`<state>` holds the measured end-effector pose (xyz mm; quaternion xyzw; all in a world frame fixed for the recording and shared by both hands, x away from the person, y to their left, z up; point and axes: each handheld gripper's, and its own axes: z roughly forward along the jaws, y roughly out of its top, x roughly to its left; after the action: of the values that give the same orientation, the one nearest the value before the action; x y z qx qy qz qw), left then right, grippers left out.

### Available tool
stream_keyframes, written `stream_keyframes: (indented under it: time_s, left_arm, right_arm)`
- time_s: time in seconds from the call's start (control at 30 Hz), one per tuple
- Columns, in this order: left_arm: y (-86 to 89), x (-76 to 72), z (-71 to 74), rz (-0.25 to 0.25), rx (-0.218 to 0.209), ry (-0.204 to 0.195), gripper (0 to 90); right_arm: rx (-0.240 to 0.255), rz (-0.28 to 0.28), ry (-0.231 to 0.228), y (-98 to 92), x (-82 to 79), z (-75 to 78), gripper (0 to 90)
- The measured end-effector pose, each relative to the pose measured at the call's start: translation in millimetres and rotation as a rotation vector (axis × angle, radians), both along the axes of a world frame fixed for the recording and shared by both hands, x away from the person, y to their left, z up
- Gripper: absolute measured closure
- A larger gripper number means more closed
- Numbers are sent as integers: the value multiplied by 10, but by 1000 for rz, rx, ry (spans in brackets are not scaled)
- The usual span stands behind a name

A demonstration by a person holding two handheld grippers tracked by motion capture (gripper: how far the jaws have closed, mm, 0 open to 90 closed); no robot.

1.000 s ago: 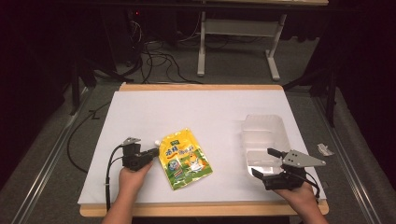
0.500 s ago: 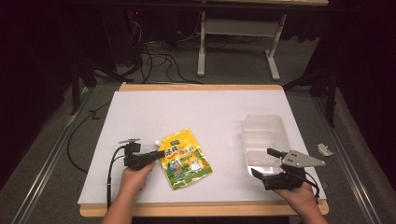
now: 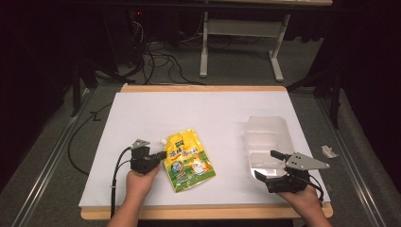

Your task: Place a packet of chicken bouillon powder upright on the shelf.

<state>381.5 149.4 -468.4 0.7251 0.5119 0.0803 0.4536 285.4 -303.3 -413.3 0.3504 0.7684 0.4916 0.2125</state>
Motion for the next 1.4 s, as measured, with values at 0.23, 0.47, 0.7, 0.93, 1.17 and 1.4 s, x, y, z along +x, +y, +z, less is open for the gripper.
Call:
stream_keyframes:
  time_s: [0.23,0.47,0.7,0.93,1.17,1.4]
  left_arm:
    - [-99,-148,138,15,48,-129,900]
    - [-150,-295,254,3,74,-235,900]
    - [-230,-477,376,-2,95,-348,900]
    - [-316,-648,487,-6,94,-441,900]
    - [-430,-798,571,-12,114,-527,900]
    - [-525,-914,636,-36,113,-585,900]
  right_arm:
    - [1,3,-7,1,-4,2,61]
    - [4,4,-13,2,-12,5,61]
    - [28,-15,-11,-4,-25,33,66]
    - [32,-12,-23,60,-59,63,65]
    - [35,-5,-25,168,-110,99,64]
    - [55,34,-4,313,-128,119,64]
